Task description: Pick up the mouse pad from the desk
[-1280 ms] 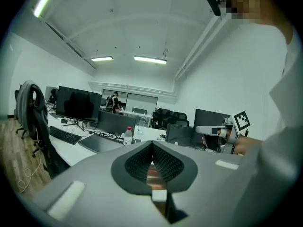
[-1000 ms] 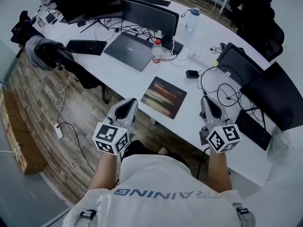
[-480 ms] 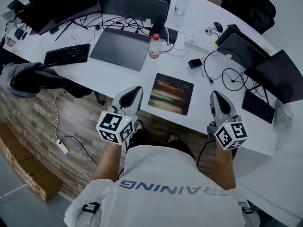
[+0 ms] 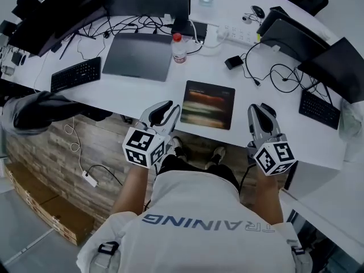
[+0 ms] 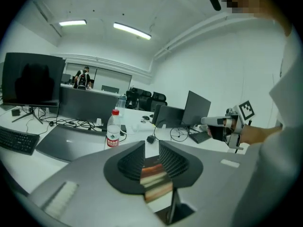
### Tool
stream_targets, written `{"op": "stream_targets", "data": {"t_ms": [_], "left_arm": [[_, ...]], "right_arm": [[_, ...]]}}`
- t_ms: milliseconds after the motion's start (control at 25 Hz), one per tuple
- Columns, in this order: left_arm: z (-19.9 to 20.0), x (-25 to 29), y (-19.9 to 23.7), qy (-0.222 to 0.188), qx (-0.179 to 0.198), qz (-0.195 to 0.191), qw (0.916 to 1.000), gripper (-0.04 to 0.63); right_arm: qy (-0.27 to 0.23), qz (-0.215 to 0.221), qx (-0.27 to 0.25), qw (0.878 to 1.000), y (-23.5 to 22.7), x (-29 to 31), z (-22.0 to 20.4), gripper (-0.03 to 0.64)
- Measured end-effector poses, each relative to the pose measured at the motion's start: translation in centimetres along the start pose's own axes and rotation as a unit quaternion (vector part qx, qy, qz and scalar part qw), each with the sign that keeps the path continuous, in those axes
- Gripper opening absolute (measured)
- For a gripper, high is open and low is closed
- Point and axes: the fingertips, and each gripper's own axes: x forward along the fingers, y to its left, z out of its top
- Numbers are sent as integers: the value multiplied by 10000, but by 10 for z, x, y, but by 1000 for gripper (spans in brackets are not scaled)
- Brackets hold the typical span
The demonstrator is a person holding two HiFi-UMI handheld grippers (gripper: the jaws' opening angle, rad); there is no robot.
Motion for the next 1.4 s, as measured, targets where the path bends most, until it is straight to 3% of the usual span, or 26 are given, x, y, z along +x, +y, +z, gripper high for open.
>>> {"op": "stream_targets", "data": {"t_ms": [120,240,320,520,840,1040,1280,1400], "left_arm": [[-23,16,-3,350,119,-33,9993,133],[-65,39,-1,872,115,-125,9960,232],[-92,52,0,1217,333,-117,9919,255],[-147,81,-2,2025,1101,-193,9729,282],[-209,108,2,2834,1398,-250,9484,307],[-234,114,6,3122,1519,-238,9375,314],[-235,115,6,2967,1471,-226,9433,316],[-236,115,7,3080,1431,-209,9403,299]], "right_arm": [[77,63,104,9999,-7,-2,-10,14],[222,210,74,9995,-6,0,-25,14],[336,317,49,9989,-3,-1,-35,14],[499,320,186,9981,-9,-5,-50,14],[739,207,386,9963,-19,-3,-68,14],[807,165,454,9956,-21,0,-74,14],[866,116,521,9948,-23,5,-78,14],[885,136,556,9944,-22,8,-80,14]]}}
